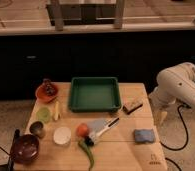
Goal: Wipe tray with sponge
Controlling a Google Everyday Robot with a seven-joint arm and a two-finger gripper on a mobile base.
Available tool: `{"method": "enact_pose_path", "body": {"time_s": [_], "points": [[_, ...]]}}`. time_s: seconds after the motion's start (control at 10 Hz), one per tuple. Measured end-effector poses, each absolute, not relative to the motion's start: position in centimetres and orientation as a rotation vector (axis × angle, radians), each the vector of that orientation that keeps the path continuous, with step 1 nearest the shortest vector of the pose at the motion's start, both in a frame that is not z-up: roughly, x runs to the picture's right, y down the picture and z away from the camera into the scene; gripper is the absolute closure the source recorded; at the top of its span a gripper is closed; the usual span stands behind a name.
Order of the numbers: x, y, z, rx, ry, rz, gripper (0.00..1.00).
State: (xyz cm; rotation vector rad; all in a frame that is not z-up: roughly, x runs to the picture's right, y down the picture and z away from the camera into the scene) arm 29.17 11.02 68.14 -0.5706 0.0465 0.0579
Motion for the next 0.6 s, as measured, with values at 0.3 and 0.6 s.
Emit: {"method": "enact_pose_path", "body": {"time_s": [0.3, 0.6], "points": [[29.17, 11.02, 68.13, -0.57, 0.047, 0.058, 0.2], [29.04, 11.59, 68.14, -0.577, 0.05, 0.042, 0.2]]}}
